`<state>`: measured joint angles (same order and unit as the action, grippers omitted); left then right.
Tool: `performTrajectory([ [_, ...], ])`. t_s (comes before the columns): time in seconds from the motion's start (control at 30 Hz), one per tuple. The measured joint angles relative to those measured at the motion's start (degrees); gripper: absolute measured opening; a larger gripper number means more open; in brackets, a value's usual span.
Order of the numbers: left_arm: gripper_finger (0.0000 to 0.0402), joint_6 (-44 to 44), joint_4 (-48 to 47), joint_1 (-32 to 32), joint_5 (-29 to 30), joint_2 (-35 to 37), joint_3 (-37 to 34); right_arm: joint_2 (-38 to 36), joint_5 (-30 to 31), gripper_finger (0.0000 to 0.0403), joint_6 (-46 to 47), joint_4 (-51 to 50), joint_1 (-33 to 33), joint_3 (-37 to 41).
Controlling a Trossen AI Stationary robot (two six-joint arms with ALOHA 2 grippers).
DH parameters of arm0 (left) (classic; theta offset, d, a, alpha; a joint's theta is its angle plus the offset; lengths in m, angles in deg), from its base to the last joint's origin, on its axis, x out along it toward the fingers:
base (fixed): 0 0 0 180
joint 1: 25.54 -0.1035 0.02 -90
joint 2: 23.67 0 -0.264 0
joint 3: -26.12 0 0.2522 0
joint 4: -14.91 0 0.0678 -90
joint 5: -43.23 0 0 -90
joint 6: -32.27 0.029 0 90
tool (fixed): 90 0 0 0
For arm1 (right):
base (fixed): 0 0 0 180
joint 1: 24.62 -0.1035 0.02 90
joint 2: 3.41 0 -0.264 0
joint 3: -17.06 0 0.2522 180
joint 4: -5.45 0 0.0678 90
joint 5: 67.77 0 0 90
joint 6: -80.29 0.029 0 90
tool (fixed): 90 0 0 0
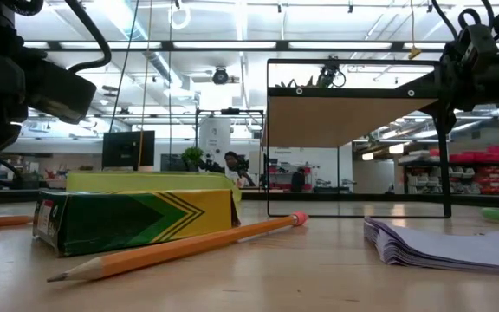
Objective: Pack school essentials
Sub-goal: Put the left pencil into the supply box
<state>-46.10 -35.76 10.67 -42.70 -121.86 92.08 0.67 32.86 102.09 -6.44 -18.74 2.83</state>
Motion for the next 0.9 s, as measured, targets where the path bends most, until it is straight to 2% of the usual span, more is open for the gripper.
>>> performTrajectory([
  [0.2,0.0008,0.66,-0.93,-0.07,-0.27,0.28,0.49,0.00,0.00,0.0093,0.00,-0.02,-0.02,0.00],
  [0.37,0.0009,2.68,-7.26,-0.21,-1.13,0.01,3.25,0.01,0.00,0.0093,0.00,-0.02,0.00,0.00],
  [0.9,0.0005,6.80,-8.86,-1.52,-1.59,1.57,4.09,0.01,0.00,0.0093,0.00,-0.01,0.00,0.00],
])
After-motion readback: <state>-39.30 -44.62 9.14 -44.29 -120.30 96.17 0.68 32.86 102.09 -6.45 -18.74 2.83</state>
